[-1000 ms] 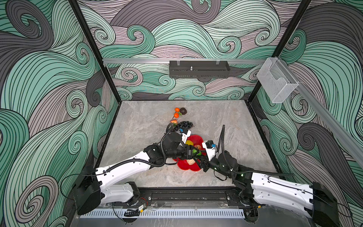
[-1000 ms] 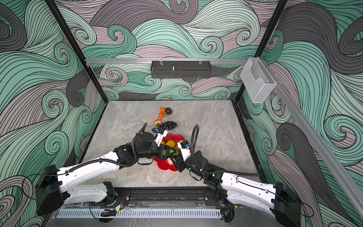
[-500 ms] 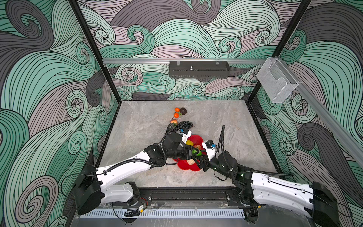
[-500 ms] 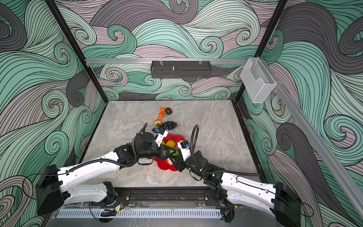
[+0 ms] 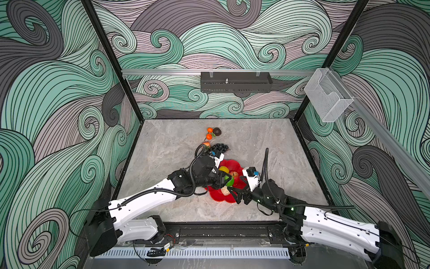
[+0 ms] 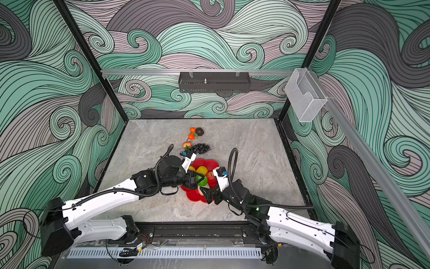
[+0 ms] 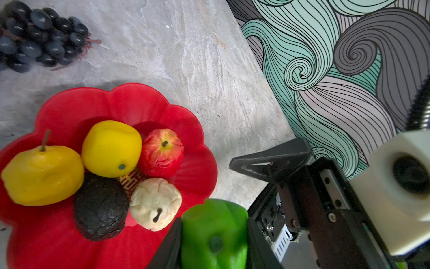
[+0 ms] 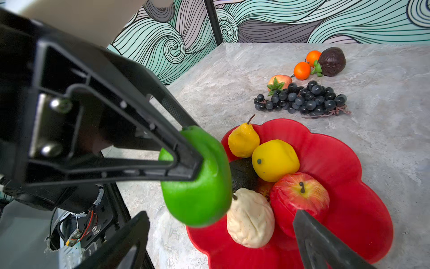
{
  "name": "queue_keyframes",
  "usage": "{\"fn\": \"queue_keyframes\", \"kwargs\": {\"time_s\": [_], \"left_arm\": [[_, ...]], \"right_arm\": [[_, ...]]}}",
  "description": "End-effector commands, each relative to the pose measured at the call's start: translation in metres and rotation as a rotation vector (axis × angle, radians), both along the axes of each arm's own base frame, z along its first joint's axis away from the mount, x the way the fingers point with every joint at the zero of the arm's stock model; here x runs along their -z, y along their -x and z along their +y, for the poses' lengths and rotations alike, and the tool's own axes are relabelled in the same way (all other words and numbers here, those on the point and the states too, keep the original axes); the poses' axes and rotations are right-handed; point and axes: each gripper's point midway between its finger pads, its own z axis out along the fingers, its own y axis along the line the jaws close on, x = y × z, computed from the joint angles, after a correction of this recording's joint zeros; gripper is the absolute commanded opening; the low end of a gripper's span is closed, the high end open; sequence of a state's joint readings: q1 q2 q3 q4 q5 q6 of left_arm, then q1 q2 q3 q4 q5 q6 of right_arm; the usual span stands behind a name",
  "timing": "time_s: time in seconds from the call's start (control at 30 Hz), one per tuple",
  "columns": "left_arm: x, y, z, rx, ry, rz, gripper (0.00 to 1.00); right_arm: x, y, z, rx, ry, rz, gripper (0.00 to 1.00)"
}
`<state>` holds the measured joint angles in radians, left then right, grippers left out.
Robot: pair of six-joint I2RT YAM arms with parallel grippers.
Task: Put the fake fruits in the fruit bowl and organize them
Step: 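Open the right gripper and withdraw it while the left gripper holds the fruit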
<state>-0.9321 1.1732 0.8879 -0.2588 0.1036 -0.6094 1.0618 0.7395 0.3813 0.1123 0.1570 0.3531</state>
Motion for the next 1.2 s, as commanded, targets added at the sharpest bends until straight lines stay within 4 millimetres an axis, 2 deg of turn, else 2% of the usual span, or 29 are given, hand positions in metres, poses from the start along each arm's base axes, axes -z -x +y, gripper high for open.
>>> {"fn": "queue_keyframes", "kwargs": {"time_s": [0.0, 0.2, 0.53, 0.73, 0.93, 1.17], "left_arm": [[-0.012, -0.007, 0.017, -0.047, -0.070, -0.092, 0.32], [-0.013, -0.015, 0.035, -0.103, -0.121, -0.159, 0.33], [0.008, -0.008, 0.059, -0.116, -0.189, -0.193, 0.32], [0.026, -0.010, 0.075, -0.174, -0.252, -0.186, 0.32], [0.035, -0.028, 0.094, -0.291, -0.323, -0.231, 0.32], [0.049, -0.035, 0.085, -0.296, -0.310, -0.193, 0.32]], "right_arm": [[-0.004, 0.003, -0.013, 0.016, 0.040, -0.014, 1.00], [0.011, 0.004, -0.041, 0.092, 0.089, 0.014, 1.00], [0.035, -0.003, -0.085, 0.267, 0.148, 0.036, 1.00], [0.052, -0.006, -0.093, 0.300, 0.205, 0.043, 1.00], [0.053, -0.005, -0.081, 0.237, 0.187, 0.022, 1.00], [0.053, -0.007, -0.078, 0.227, 0.202, 0.012, 1.00]]}}
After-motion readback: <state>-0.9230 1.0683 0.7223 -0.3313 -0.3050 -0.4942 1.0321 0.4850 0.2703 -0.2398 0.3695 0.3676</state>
